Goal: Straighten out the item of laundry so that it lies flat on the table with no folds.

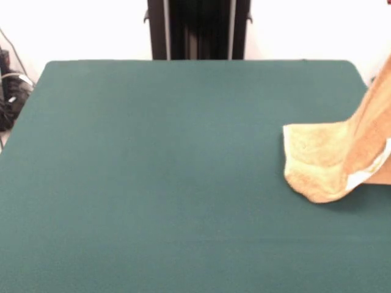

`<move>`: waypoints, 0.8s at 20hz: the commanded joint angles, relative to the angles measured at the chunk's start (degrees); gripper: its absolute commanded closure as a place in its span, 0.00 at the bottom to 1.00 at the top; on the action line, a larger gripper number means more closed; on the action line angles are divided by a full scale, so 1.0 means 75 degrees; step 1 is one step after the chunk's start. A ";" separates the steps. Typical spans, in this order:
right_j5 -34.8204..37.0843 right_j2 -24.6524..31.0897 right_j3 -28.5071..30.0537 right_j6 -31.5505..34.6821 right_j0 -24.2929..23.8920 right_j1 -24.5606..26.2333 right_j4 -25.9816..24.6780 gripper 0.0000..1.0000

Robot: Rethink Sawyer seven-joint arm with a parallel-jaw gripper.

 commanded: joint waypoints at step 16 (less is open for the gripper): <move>-0.1361 0.3355 0.1755 -0.1219 -0.4805 0.0489 -0.2114 1.00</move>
